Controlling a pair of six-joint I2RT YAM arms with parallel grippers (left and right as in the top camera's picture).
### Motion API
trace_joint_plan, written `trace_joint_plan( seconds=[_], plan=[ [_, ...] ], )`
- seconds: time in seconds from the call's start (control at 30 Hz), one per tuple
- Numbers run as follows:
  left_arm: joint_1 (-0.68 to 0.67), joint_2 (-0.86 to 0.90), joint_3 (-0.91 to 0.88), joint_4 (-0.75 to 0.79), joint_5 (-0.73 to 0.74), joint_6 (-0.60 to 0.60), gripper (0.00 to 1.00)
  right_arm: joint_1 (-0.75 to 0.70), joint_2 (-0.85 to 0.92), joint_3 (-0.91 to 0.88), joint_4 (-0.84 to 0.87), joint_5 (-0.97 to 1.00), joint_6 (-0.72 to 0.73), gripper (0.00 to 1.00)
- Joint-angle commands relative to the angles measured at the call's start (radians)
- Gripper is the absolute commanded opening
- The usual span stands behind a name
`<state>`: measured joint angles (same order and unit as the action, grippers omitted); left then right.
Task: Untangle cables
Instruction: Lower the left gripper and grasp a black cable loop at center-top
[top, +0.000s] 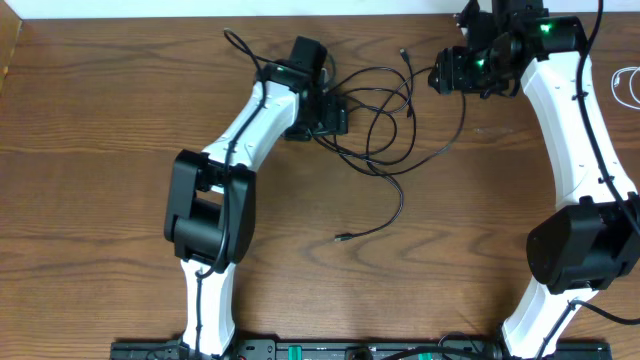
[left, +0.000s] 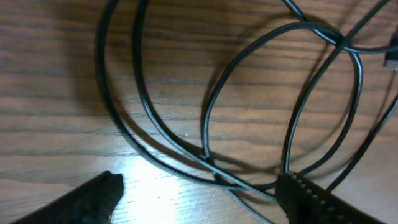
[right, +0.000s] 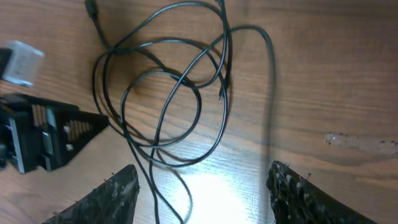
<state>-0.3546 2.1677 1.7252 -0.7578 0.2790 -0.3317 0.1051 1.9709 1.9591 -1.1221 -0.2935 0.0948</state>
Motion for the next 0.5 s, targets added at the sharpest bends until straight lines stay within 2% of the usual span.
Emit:
trace_joint_plan(
  seconds=[0.0, 0.13, 0.3, 0.47],
  plan=[
    [-0.012, 0.011, -0.007, 0.008, -0.119, -0.132, 0.74, 0.005, 0.008, 0.005, 0.021, 0.000, 0.001, 0.64],
    [-0.012, 0.014, -0.007, 0.014, -0.225, -0.277, 0.64, 0.008, 0.011, 0.003, 0.043, -0.001, 0.001, 0.64],
    [-0.012, 0.035, -0.007, 0.034, -0.232, -0.332, 0.52, 0.008, 0.011, -0.024, 0.068, -0.001, 0.001, 0.63],
    [-0.011, 0.068, -0.007, 0.035, -0.256, -0.360, 0.50, 0.008, 0.011, -0.049, 0.080, -0.004, 0.001, 0.62]
  ],
)
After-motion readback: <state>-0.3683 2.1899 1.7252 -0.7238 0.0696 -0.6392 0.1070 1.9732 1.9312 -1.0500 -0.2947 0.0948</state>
